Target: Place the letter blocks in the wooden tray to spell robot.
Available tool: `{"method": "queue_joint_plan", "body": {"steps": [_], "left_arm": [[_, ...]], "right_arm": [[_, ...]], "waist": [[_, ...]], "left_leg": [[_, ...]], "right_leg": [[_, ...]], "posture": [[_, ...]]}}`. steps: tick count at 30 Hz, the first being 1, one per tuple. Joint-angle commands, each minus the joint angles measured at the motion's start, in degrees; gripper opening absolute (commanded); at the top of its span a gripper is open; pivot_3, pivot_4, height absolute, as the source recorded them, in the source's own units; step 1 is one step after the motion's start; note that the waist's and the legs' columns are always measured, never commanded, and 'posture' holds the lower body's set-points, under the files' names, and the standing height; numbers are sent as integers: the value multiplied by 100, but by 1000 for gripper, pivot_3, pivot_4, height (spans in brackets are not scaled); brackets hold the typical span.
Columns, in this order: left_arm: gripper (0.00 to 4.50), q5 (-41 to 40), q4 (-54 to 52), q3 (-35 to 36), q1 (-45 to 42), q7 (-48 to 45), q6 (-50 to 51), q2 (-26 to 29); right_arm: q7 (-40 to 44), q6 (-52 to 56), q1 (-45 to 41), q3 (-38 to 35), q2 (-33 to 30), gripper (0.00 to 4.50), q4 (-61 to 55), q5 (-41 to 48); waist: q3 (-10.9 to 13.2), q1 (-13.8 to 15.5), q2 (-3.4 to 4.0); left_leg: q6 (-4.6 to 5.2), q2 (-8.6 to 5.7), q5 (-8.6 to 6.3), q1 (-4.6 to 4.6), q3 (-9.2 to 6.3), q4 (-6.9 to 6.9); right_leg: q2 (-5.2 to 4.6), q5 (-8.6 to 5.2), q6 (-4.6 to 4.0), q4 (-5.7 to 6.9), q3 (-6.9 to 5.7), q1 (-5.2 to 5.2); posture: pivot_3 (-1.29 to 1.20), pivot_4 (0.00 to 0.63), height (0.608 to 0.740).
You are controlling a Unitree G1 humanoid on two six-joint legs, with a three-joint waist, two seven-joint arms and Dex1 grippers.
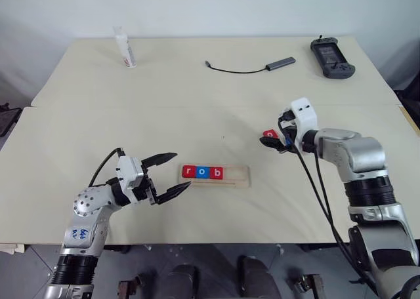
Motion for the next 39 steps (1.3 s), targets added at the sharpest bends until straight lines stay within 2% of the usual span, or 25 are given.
{"method": "queue_joint_plan", "body": {"steps": [1,2,4,10,14,20,23,26,33,36,39], "left_arm": [[4500,-1,-149,71,-42,31,-99,7],[4500,4,-164,75,-40,44,-98,10],[4500,7,-198,88,-31,73,-87,21],[4500,-23,-274,97,11,116,-45,58],[4500,-67,-284,66,3,55,-28,50],[4500,-91,-81,-32,-132,-159,1,39],[4500,-65,208,-100,-315,-345,-29,10],[4500,-54,421,-147,-494,-479,-35,-17],[4500,-51,595,-210,-688,-724,12,4],[4500,-64,572,-183,-679,-739,38,33],[4500,-55,502,-164,-616,-718,48,44]], "right_arm": [[-217,-347,-307,-21,163,4460,498,-272],[-250,-352,-348,-19,203,4086,587,-316],[-195,-319,-377,2,252,3621,587,-332],[-198,-170,-340,-82,297,1541,267,-340],[-283,365,-118,-340,164,1541,-623,-189],[-678,2094,842,-1128,180,1541,-3023,185],[-1028,3151,1579,-1668,540,1541,-4372,190],[-1289,3779,2109,-1971,950,1541,-5232,105],[-1835,3918,2834,-1929,1704,1541,-5808,-108],[-1776,3866,2847,-1844,1731,2458,-5824,-41],[-1217,3666,2720,-1928,1131,3433,-5731,277]], "waist": [[0,-6,0],[0,-7,0],[0,-9,0],[0,-8,0],[0,-5,0],[0,33,0],[0,51,0],[0,38,0],[-3,1,3],[-3,6,3],[-3,8,3]], "left_leg": [[0,0,0,0,1,0],[0,0,0,0,0,0],[0,1,0,0,0,0],[0,1,0,0,-1,0],[0,1,0,-1,-1,-2],[0,-1,0,-5,-13,0],[0,-5,0,-10,-20,1],[0,-5,0,-10,-21,1],[-1,-3,0,-3,-9,-1],[-1,-5,1,-1,-10,-2],[0,-7,1,-1,-10,2]], "right_leg": [[0,0,0,0,0,0],[0,0,0,1,0,-1],[1,0,0,1,0,-1],[1,0,0,2,-1,-1],[1,0,0,2,-1,-4],[0,0,0,3,-6,-2],[-2,0,0,1,-8,-2],[-1,0,0,2,-7,-2],[3,0,0,12,3,-6],[2,0,0,14,3,-5],[0,0,0,12,3,-2]], "posture": [[0,150,740],[0,150,740],[0,150,740],[0,150,740],[0,150,740],[0,150,740],[0,150,740],[0,150,740],[0,150,740],[0,150,740],[0,150,740]]}}
